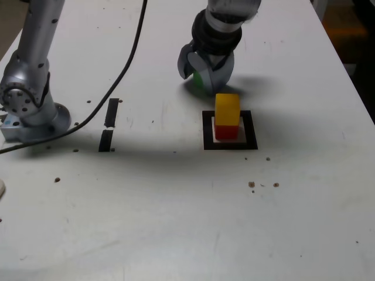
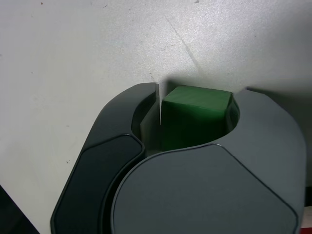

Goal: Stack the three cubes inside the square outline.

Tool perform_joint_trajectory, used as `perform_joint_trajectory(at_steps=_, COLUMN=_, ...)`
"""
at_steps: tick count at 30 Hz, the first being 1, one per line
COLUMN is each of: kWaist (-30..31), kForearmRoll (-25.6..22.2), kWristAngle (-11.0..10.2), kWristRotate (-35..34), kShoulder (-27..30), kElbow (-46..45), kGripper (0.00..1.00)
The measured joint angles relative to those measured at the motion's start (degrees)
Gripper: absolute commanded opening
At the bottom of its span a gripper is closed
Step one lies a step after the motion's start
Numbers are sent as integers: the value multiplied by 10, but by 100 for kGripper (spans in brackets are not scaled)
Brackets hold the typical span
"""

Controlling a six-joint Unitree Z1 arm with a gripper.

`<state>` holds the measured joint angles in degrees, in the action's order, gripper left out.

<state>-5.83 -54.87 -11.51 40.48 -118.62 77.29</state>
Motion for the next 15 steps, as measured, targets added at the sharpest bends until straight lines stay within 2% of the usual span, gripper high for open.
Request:
perform_joint_trajectory(at_steps=5, kWaist=-5, kForearmRoll=15, kWristAngle=37, kWristRotate=-1, kShoulder=7, kElbow=5, kGripper=19)
perform_joint_trajectory(at_steps=9, kWaist=-7, kForearmRoll=7, kWristAngle=41, kWristRotate=-7, kShoulder=27, kElbow=7, kGripper=12)
perform_joint_trajectory(at_steps=11, kWaist=-7, kForearmRoll=-10, kWristAngle=42, kWristRotate=-16, kShoulder=48, kElbow=16, kGripper=9)
perform_joint_trajectory(at_steps=15, kWaist=6, kForearmRoll=-77, kWristAngle=41, kWristRotate=-43, kShoulder=77, kElbow=63, kGripper=6)
